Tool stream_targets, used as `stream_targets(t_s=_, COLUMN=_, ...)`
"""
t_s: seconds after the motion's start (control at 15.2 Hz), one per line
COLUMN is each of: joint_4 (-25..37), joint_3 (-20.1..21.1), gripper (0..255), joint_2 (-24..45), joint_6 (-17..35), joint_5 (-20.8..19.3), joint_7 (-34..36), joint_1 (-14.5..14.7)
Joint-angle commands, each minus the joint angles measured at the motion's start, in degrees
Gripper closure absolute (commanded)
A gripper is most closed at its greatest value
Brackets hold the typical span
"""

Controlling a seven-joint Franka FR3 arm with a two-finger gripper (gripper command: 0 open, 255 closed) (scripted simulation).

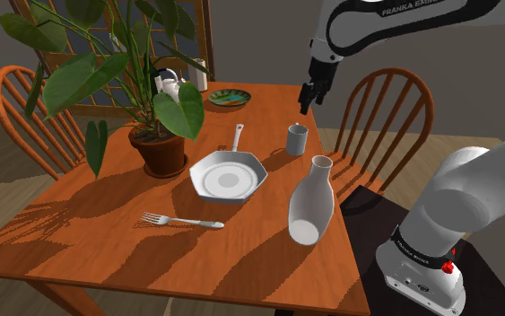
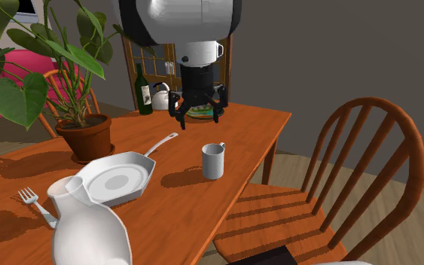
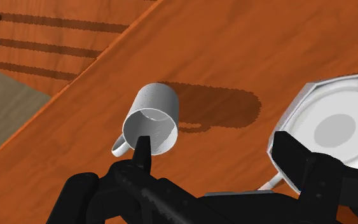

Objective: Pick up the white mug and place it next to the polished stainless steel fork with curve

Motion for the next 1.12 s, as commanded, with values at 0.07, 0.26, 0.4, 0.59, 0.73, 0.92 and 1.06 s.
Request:
stream_targets(t_s=0.07, joint_4=0.45, joint_3=-0.89, gripper=0, joint_2=6.36, joint_6=5.09, joint_5=0.24, joint_7=-0.74, joint_1=-0.07)
stream_targets(t_s=0.26, joint_4=0.96, joint_3=-1.79, gripper=0, joint_2=12.21, joint_6=9.51, joint_5=0.67, joint_7=-1.73, joint_1=-0.16)
stream_targets(t_s=0.4, joint_4=1.65, joint_3=-2.34, gripper=0, joint_2=16.29, joint_6=12.28, joint_5=1.11, joint_7=-2.47, joint_1=-0.19)
stream_targets(t_s=0.59, joint_4=3.21, joint_3=-3.08, gripper=0, joint_2=22.63, joint_6=16.11, joint_5=2.04, joint_7=-3.73, joint_1=-0.24)
stream_targets(t_s=0.73, joint_4=2.96, joint_3=-3.1, gripper=0, joint_2=23.27, joint_6=16.98, joint_5=2.11, joint_7=-3.8, joint_1=-0.26)
stream_targets(t_s=0.92, joint_4=2.14, joint_3=-3.16, gripper=0, joint_2=24.84, joint_6=19.36, joint_5=2.25, joint_7=-3.9, joint_1=-0.27)
stream_targets(t_s=1.06, joint_4=1.66, joint_3=-3.2, gripper=0, joint_2=25.94, joint_6=20.95, joint_5=2.35, joint_7=-3.99, joint_1=-0.27)
